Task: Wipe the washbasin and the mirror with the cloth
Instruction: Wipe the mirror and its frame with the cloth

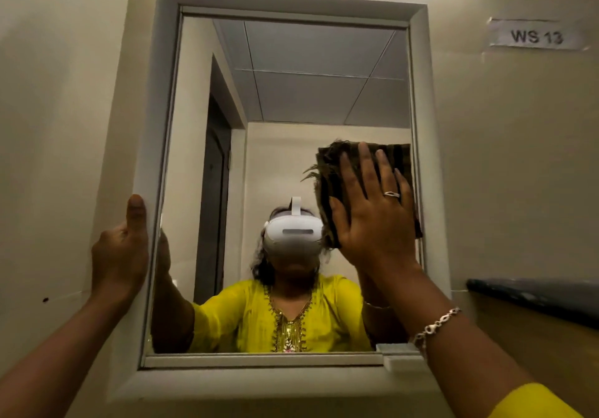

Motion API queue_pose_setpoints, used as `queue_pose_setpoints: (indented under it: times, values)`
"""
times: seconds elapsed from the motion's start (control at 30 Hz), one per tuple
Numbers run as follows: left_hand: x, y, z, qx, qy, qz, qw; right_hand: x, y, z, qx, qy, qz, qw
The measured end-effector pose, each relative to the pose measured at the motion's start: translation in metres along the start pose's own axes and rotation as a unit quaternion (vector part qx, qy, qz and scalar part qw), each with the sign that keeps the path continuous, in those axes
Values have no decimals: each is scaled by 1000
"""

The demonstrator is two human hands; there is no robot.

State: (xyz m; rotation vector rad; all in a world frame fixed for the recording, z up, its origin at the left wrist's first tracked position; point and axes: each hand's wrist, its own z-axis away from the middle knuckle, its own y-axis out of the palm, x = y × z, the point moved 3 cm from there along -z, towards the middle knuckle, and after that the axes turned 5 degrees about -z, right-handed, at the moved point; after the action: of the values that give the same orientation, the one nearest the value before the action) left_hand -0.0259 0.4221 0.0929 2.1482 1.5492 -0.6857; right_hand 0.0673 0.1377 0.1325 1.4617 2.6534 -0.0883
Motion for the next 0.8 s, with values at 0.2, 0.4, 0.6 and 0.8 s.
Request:
queue_pose_setpoints:
  times: [0.2, 0.4, 0.6, 0.8]
  values:
    - [-1, 0, 1, -9, -1, -4, 1000, -29, -8, 3, -13, 48, 26, 998]
    - [3, 0, -1, -11, -9, 5, 1000, -14, -5, 19, -52, 159, 24, 986]
    - [3, 1, 0, -19, -7, 7, 1000, 23, 4, 31, -35, 200, 21, 979]
    - [4, 1, 0, -14, -12, 14, 1000, 91, 19, 35, -1, 137, 12, 990]
